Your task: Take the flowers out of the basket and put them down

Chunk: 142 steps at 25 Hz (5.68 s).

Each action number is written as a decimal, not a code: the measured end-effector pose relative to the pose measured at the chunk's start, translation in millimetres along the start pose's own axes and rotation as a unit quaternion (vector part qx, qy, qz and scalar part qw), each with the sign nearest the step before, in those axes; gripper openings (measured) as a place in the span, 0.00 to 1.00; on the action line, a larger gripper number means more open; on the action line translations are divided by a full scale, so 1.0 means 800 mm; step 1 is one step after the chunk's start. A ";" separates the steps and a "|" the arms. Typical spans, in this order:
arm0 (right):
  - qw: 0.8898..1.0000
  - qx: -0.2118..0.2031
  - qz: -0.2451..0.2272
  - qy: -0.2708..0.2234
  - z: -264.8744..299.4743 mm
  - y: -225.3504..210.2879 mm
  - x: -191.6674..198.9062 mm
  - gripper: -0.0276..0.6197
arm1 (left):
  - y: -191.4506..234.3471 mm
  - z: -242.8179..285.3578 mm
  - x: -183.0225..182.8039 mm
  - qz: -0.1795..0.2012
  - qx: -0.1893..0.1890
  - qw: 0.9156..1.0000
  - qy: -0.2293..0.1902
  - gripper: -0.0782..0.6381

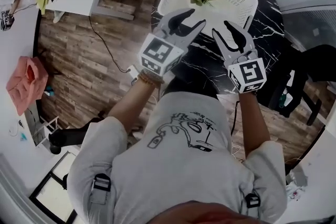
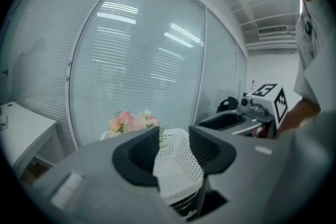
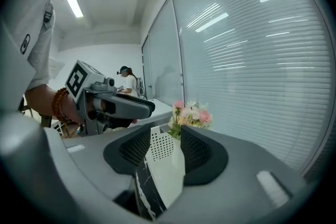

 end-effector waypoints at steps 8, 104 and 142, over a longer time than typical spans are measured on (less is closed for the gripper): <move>0.999 -0.016 -0.007 0.043 0.064 -0.031 0.037 0.50 | 0.060 0.051 0.048 -0.039 -0.033 0.996 0.070 0.60; 0.993 -0.053 -0.067 0.081 0.184 -0.070 -0.009 0.68 | 0.068 0.062 -0.141 0.027 -0.019 0.998 -0.045 0.68; 0.986 0.134 -0.009 0.096 -0.109 -0.183 0.009 0.68 | -0.177 0.206 -0.198 0.058 0.192 0.978 -0.057 0.67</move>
Point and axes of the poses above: the fingertips, and each gripper's own axes: z forward along the fingers, y to its left, x out of its underside, the point moved 8 cm from there along -z, backward along the fingers, and after that the axes turned 6 degrees about x, right-handed, at the moved point
